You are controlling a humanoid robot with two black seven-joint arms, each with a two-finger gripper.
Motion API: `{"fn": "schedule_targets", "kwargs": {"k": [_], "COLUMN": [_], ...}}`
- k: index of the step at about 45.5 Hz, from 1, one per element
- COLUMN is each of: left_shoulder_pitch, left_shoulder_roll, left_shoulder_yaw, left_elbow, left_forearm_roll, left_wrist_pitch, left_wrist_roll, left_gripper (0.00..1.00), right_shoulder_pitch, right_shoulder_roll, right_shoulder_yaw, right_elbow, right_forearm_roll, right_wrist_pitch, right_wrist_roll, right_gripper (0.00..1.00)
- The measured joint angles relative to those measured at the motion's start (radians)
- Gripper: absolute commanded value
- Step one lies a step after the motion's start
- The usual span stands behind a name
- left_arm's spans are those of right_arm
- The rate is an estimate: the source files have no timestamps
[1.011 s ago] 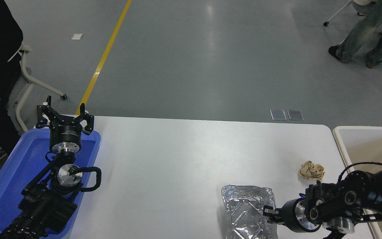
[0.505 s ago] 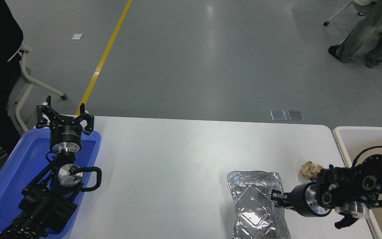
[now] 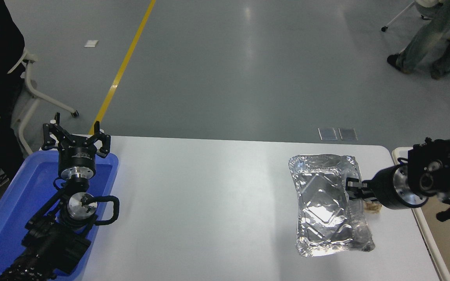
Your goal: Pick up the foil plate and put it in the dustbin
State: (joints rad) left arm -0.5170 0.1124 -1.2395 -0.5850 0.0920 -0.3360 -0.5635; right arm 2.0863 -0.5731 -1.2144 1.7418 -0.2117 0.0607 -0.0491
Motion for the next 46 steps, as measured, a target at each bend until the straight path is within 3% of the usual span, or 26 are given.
{"fn": "schedule_targets", "kwargs": {"k": [16,46], "left_shoulder_pitch": [0.001,0.0], "left_shoulder_roll": [0.001,0.0], "left_shoulder_yaw": [0.0,0.0], "left_elbow": [0.0,0.0], "left_forearm_roll": [0.0,-0.001], "left_wrist_pitch": [0.0,0.0], "left_wrist_roll": [0.001,0.0], "left_gripper": [0.99,0.99], "right_shoulder_pitch": [0.312,0.631], "right_shoulder_roll": [-0.006,-0.02], "right_shoulder_yaw": [-0.118,-0.248], "right_elbow": [0.003,-0.02], "right_forearm_roll": [-0.001,-0.004], "right_wrist_pitch": [0.193,0.389], "right_wrist_roll": [0.0,0.007], "right_gripper": [0.0,0.0]}}
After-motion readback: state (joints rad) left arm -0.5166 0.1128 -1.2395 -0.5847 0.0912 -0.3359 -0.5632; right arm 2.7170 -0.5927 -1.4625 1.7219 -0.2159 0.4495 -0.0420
